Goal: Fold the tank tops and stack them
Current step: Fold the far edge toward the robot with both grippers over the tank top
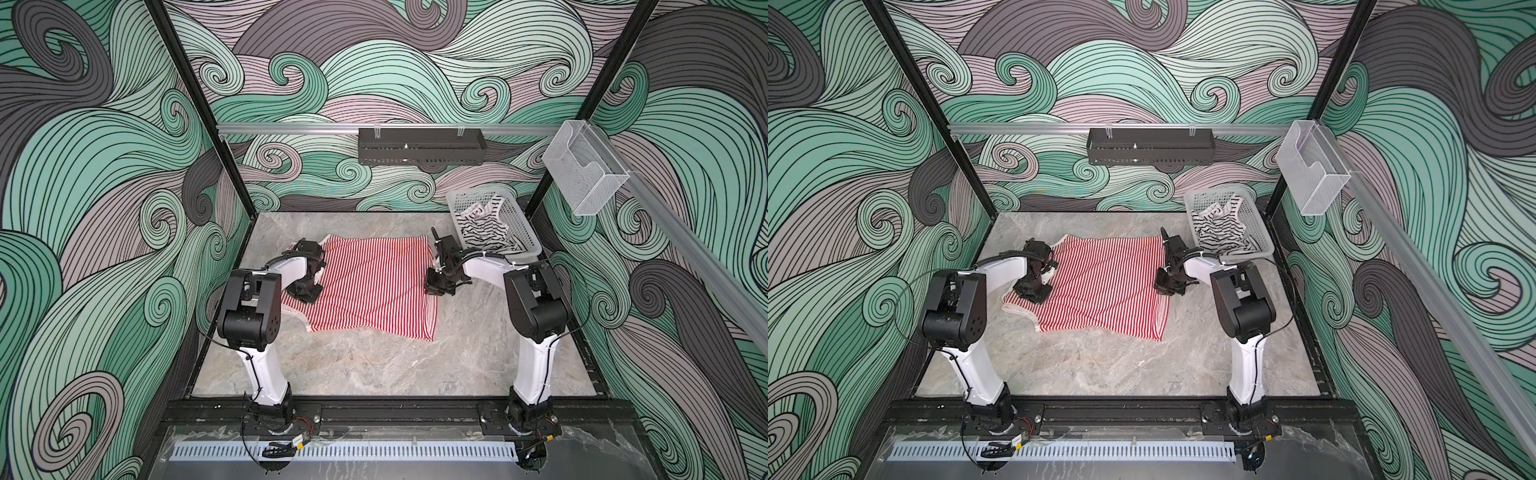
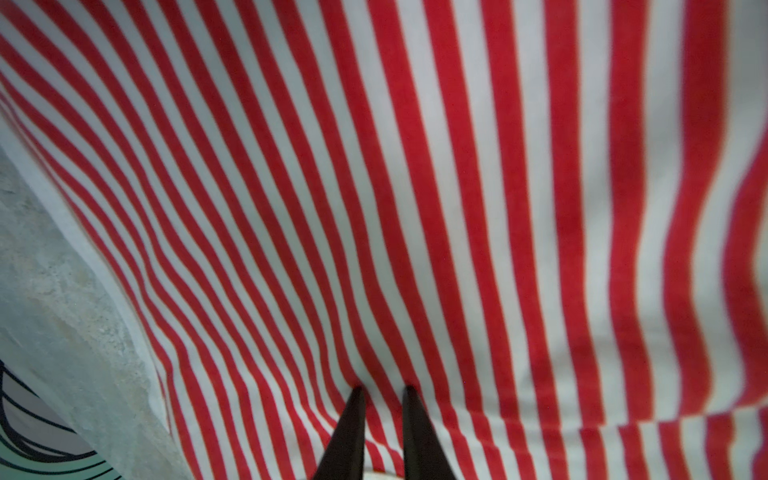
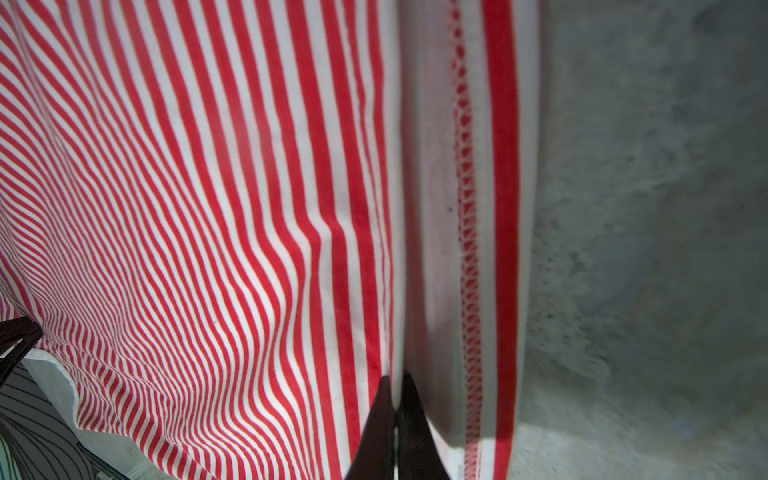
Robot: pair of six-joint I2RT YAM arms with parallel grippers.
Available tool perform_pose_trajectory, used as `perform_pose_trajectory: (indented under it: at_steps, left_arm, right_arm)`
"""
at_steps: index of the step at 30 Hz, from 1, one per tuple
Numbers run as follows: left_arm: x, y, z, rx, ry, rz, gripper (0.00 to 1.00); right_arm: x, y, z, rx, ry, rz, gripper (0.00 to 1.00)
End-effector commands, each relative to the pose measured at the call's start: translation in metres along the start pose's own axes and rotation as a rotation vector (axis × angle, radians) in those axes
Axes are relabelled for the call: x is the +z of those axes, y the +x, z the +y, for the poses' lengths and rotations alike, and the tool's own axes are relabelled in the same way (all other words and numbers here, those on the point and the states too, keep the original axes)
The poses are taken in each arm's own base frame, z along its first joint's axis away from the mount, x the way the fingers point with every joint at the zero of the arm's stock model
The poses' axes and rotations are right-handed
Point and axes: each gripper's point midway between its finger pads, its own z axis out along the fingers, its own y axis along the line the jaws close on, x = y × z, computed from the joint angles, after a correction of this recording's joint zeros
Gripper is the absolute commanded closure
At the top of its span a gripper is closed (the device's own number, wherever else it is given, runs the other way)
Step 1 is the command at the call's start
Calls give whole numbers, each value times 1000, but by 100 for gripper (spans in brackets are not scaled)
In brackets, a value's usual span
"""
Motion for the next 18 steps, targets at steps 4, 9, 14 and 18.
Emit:
perform_pose_trajectory:
  at_steps: [4, 9, 14, 18]
  left_arm:
    - [15, 22, 3, -3, 4, 76, 82]
    - [15, 24, 1, -6, 10, 81, 81]
    - [15, 27, -2, -5, 27, 89, 82]
    - [12, 28, -6, -8, 48, 90, 82]
  right_arm:
    - [-13, 3, -9, -1, 23, -5, 96]
    - [-18, 2, -10, -4, 29, -16, 98]
    - [-20, 2, -16, 6, 42, -17, 91]
    - [-25, 10, -11, -4, 31, -14, 70]
